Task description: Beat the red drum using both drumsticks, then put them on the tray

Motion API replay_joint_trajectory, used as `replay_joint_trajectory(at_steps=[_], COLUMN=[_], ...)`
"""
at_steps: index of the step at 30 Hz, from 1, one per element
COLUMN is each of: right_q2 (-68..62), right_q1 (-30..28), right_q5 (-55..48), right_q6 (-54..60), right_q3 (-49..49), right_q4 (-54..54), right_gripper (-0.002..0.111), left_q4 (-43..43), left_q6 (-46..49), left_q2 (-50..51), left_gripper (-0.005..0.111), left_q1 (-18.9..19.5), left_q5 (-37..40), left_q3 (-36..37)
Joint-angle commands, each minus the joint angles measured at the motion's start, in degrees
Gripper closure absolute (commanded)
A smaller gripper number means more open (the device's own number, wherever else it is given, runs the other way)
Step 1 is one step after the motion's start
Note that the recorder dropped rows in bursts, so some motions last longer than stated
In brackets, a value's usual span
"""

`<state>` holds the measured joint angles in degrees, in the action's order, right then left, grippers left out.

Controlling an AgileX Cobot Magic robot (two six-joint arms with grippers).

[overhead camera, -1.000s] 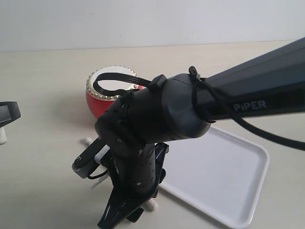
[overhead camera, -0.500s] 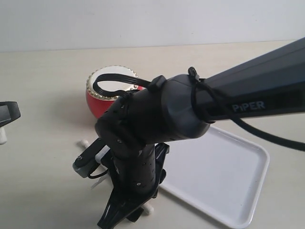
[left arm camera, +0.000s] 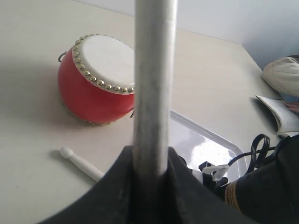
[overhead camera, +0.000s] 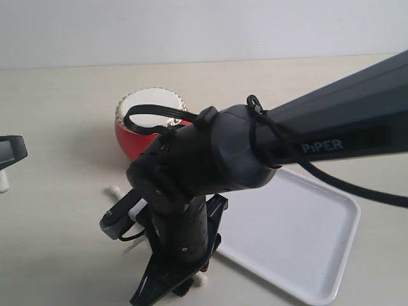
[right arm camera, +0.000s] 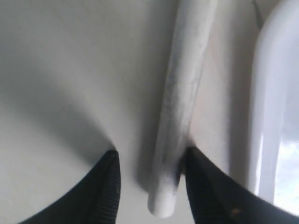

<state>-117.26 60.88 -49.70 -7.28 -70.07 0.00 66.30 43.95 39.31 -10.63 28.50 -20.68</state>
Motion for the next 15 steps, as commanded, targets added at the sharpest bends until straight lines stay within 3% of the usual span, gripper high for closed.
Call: replay_joint_trajectory(at_steps=[1,9,15], right_q2=[-1.32,-1.47,1.59], right_q1=[-0.36,-0.36,-0.36], right_q5=[-1.04,-1.15,-1.14], right_q6=[-0.83,-1.59,-1.92], right_q3=[-0.17,-0.17,-0.17], right_q4=[-0.53,-0.53,0.00], right_gripper=[0.076,0.107,0.108], left_q4=[-0.09,-0.09,-0.21], left_q6=[0.12,0.12,0.12], left_q2=[-0.35,-0.35,-0.35], left_gripper=[0.107,0.107,0.107], left_q1=[0.19,0.19,0.19], left_q5=[-0.12,-0.12,-0.12], left_q3=[0.04,0.04,0.04])
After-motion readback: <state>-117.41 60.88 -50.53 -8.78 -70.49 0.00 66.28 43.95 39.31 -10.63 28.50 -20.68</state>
